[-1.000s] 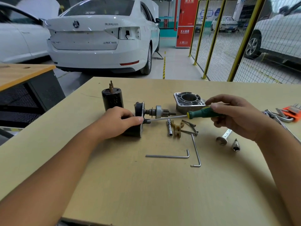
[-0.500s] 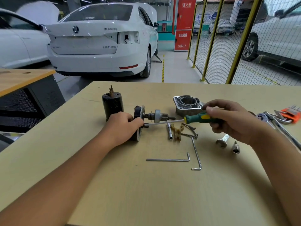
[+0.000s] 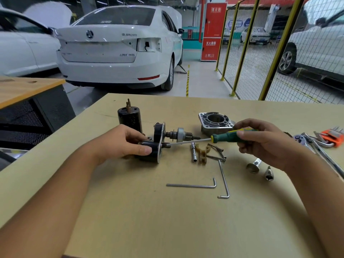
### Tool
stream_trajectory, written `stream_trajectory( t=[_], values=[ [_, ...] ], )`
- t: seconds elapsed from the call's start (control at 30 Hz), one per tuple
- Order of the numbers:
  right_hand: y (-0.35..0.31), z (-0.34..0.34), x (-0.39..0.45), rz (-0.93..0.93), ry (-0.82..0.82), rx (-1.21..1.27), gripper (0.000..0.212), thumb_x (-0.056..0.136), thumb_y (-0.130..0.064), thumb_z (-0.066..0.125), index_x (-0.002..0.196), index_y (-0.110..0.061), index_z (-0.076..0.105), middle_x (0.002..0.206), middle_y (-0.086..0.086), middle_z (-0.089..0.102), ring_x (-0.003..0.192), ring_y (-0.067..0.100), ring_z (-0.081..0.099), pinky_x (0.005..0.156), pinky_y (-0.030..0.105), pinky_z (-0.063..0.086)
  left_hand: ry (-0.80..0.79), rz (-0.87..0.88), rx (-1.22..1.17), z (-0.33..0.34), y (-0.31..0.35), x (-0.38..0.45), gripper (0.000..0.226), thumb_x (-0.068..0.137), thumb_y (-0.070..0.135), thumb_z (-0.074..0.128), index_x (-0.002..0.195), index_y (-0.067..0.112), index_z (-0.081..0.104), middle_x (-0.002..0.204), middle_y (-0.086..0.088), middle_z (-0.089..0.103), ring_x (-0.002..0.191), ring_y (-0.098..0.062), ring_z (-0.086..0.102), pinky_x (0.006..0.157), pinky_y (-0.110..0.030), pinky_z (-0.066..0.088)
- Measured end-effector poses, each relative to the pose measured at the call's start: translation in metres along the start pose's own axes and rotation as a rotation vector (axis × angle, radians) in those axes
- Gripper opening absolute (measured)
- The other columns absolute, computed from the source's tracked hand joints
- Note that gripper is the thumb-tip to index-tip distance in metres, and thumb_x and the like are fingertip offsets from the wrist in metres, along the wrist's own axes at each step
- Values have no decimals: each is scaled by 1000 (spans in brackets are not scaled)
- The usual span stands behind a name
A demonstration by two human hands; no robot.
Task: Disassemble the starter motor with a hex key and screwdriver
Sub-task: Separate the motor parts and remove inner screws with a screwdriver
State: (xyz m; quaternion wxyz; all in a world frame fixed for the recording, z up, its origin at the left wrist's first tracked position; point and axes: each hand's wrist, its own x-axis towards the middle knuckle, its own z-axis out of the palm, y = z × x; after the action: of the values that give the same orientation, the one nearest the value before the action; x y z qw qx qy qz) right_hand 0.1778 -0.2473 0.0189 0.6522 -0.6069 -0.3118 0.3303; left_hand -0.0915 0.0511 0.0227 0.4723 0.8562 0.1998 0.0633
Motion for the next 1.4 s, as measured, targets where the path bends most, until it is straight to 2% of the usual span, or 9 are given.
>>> stream_trajectory(
  t=[0.13, 0.27, 0.37, 0.53, 0.77, 0.97, 1.23, 1.3, 1.4],
  values=[
    [-1, 0, -1, 73, 9, -101, 33, 83, -39, 69, 99, -10, 73, 86, 19, 68, 58, 22, 56, 49, 32, 48, -4, -21, -7, -3, 2, -1, 34, 68, 48, 93, 96, 33, 84, 88, -15, 74, 68, -19, 58, 62, -37, 45],
    [-3, -4, -3, -21, -29, -35, 27, 70, -9, 79, 96, -9, 73, 88, 17, 66, 61, 25, 57, 55, 32, 54, 2, -13, -19, -2, 1, -2, 35, 66, 46, 86, 97, 29, 84, 83, -4, 75, 67, -13, 62, 57, -31, 50],
    [-1, -1, -3, -23, -10, -42, 35, 61, -3, 82, 95, -10, 73, 89, 17, 70, 63, 26, 57, 58, 31, 57, 11, 2, -23, -2, -1, -1, 35, 67, 45, 86, 97, 27, 84, 88, -9, 77, 69, -12, 65, 57, -28, 52],
    [-1, 2, -5, 146, -1, -206, 42, 82, -39, 70, 110, -8, 69, 89, 20, 70, 57, 23, 55, 43, 30, 46, 6, 7, -27, -4, -3, 0, 42, 62, 54, 91, 96, 30, 83, 91, -6, 77, 72, -12, 66, 58, -25, 52],
    [-1, -2, -5, 15, -12, -68, 39, 57, -3, 83, 95, -7, 73, 91, 18, 67, 67, 24, 59, 60, 30, 57, -1, 1, -43, -4, -6, 2, 39, 63, 50, 88, 97, 30, 83, 88, -5, 77, 70, -12, 66, 61, -25, 52],
    [-2, 0, -6, 153, -35, -196, 41, 82, -45, 71, 105, -11, 72, 86, 21, 68, 53, 18, 50, 42, 26, 42, 4, 8, -51, -4, -7, 2, 40, 62, 49, 88, 97, 28, 83, 89, -7, 77, 73, -14, 67, 62, -27, 54],
    [-1, -1, -3, 33, 15, -44, 38, 56, -5, 85, 92, -12, 73, 89, 13, 70, 67, 22, 60, 61, 31, 58, -5, 8, -60, -4, -8, 3, 45, 60, 51, 89, 97, 26, 83, 87, -4, 77, 70, -14, 68, 61, -27, 54],
    [-2, 2, -5, 56, -12, -31, 35, 63, -12, 84, 97, -11, 72, 90, 14, 69, 64, 20, 57, 57, 30, 54, -8, 9, -64, -5, -9, 3, 44, 60, 51, 90, 97, 26, 83, 86, -3, 77, 70, -13, 68, 61, -27, 54],
    [-5, 4, -7, 127, -11, -111, 43, 80, -45, 72, 105, -10, 70, 88, 23, 70, 51, 18, 49, 42, 26, 41, -14, 6, -62, -5, -10, 3, 41, 64, 49, 93, 98, 27, 83, 87, -2, 77, 71, -12, 68, 62, -27, 54]
  ],
)
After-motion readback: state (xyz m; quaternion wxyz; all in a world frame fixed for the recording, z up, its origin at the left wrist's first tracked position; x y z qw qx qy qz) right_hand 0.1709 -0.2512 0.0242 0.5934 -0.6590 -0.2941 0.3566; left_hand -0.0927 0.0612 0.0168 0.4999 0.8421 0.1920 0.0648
